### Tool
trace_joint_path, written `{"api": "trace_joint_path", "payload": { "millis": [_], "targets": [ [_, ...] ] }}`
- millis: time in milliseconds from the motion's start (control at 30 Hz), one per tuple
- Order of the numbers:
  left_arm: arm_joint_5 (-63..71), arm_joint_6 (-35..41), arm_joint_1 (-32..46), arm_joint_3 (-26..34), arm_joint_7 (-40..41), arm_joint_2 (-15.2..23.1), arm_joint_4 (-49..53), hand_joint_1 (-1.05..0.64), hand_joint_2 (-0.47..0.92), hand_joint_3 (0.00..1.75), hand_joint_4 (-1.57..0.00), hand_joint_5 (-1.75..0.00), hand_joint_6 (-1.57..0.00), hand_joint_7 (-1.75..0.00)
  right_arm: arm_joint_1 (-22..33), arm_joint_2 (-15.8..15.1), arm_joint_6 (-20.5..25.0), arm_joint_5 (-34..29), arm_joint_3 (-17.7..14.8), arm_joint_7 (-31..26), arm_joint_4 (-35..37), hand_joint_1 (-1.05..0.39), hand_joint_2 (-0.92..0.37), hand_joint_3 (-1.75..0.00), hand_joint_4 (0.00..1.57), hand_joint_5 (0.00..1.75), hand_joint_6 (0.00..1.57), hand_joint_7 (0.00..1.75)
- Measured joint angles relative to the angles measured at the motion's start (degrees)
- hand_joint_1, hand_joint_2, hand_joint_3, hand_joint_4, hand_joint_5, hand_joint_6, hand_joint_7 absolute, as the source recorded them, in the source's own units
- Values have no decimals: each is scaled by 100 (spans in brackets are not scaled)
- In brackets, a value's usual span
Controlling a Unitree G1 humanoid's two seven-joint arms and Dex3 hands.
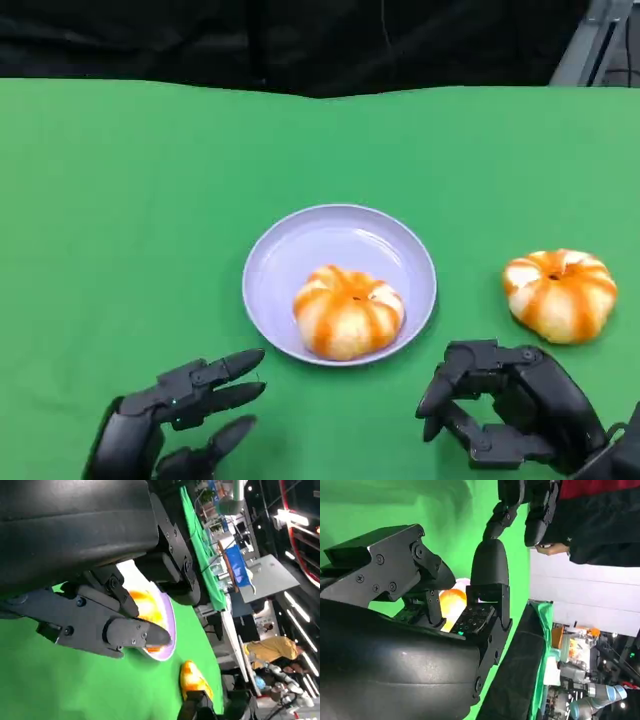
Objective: Grasp the bread from the table and place it into the plate.
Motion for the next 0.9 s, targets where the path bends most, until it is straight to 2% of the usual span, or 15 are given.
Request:
{"api": "trace_joint_path", "payload": {
  "millis": [67,167,200,233,267,300,367,567,667,900],
  "targets": [
    [5,-51,-32,16,-1,-9,76,1,92,52,-113,-12,-110,-13,0,0,0,0,-3,0,14,10,-67,-94,87,130,91,95],
    [-7,-74,-169,23,-21,-11,259,0,92,55,-118,-16,-118,-17,-2,1,-4,-1,-6,-2,33,10,-68,-93,87,129,92,94],
    [-9,-81,-205,28,-23,-11,301,0,92,55,-107,-44,-113,-32,-3,1,-4,-1,-6,-2,42,9,-68,-93,87,129,92,94],
    [1,-95,-224,38,-22,-10,339,0,92,55,-92,-80,-101,-60,-3,1,-4,-1,-6,-2,47,9,-68,-93,87,129,92,94],
    [32,-108,-227,51,-13,-7,367,-1,92,55,-80,-107,-89,-89,-3,1,-4,-2,-7,-5,49,9,-68,-93,87,129,92,94],
    [93,-119,-230,71,4,-2,387,-1,92,54,-76,-119,-82,-103,-3,1,-4,-2,-9,-9,51,9,-68,-92,87,129,92,94],
    [199,-127,-240,99,20,15,408,-3,91,55,-72,-130,-76,-119,-3,1,-3,-1,-9,-10,51,9,-68,-92,87,129,93,93],
    [316,-128,-297,194,65,52,414,-6,85,63,-69,-141,-72,-132,-4,1,-12,-1,-10,0,127,9,-69,-92,87,128,93,92],
    [370,-145,-383,208,66,66,462,-9,75,79,-67,-152,-71,-138,-6,2,-12,0,-10,9,132,9,-69,-91,87,128,93,92],
    [383,-225,-470,253,70,97,652,-9,71,85,-66,-154,-70,-139,-7,2,-12,0,-12,11,135,9,-69,-91,87,128,93,91]
  ]
}}
